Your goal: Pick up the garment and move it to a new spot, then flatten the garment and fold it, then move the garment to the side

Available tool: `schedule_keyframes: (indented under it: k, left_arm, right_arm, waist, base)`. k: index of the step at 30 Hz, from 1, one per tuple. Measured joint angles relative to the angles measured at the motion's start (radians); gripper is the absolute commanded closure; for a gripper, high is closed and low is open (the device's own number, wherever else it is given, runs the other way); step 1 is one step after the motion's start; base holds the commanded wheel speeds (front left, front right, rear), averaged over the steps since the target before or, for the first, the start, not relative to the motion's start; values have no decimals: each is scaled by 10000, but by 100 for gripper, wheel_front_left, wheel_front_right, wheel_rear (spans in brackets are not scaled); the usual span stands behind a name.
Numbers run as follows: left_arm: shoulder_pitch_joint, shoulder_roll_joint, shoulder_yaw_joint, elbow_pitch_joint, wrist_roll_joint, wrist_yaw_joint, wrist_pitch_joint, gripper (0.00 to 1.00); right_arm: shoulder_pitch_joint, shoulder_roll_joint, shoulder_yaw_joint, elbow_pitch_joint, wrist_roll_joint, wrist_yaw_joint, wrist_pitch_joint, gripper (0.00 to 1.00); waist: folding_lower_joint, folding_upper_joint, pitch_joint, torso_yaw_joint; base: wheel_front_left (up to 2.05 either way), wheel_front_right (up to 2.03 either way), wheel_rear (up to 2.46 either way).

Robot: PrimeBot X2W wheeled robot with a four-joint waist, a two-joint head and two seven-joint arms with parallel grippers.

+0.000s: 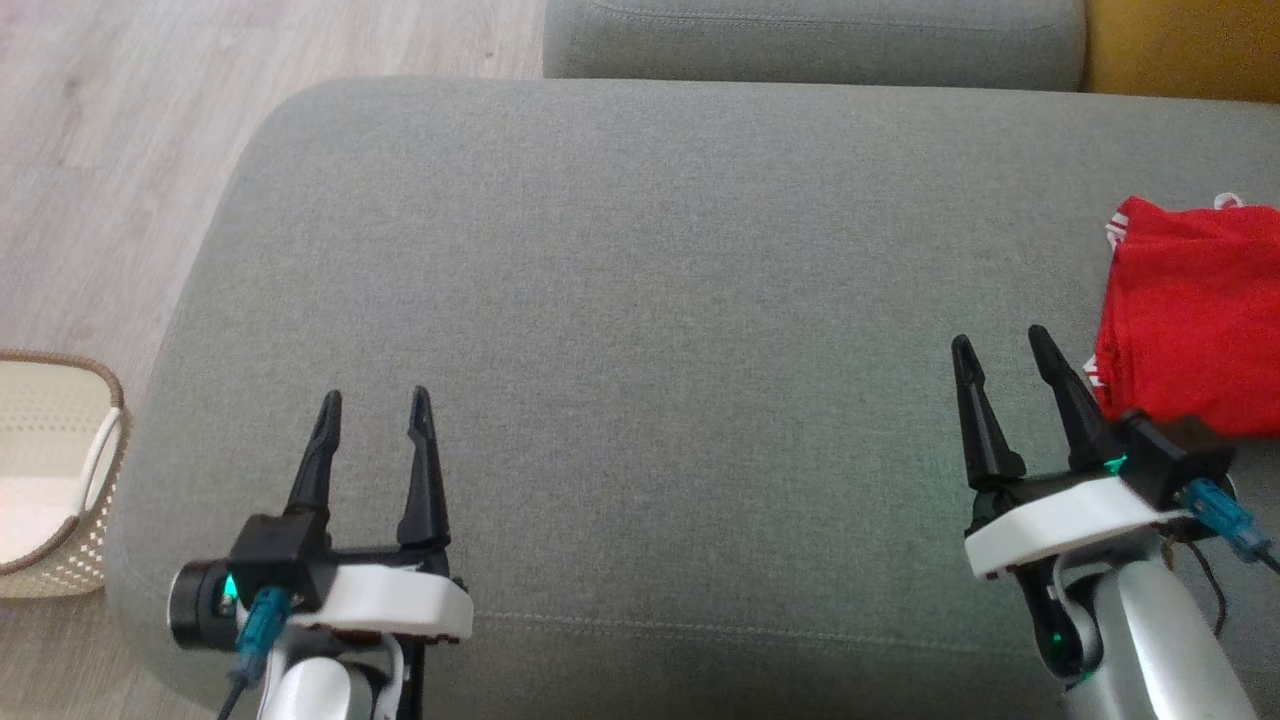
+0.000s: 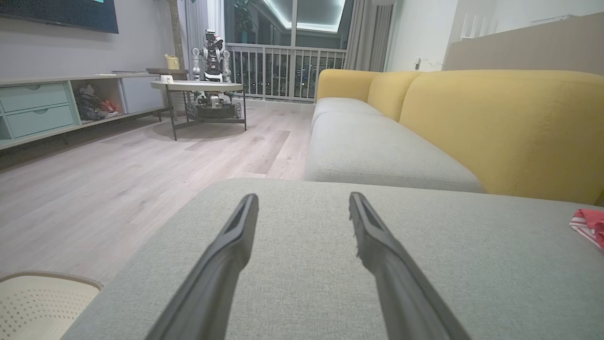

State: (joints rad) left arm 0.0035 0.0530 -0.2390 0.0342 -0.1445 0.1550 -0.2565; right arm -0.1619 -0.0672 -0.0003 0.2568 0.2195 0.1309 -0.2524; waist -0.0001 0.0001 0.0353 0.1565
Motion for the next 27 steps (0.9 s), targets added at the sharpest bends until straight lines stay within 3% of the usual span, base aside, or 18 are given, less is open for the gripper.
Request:
schedule_keyframes:
  k: [9, 17, 27]
  left_arm:
    - [35, -2, 63, 157, 94, -144, 0, 0]
    - [140, -8, 276, -176, -600, -401, 0, 0]
    - [158, -10, 360, -222, -723, -598, 0, 0]
  right_arm:
    - [1, 48, -75, -105, -86, 0, 0, 0]
    - [1, 61, -163, -178, -125, 0, 0, 0]
    - [1, 82, -238, -282, -174, 0, 0, 0]
  waist:
    - [0, 0, 34, -50]
    - [0, 0, 79, -37]
    - [0, -1, 181, -1]
  base:
    - [0, 0, 0]
    - [0, 0, 0]
    - [0, 0, 0]
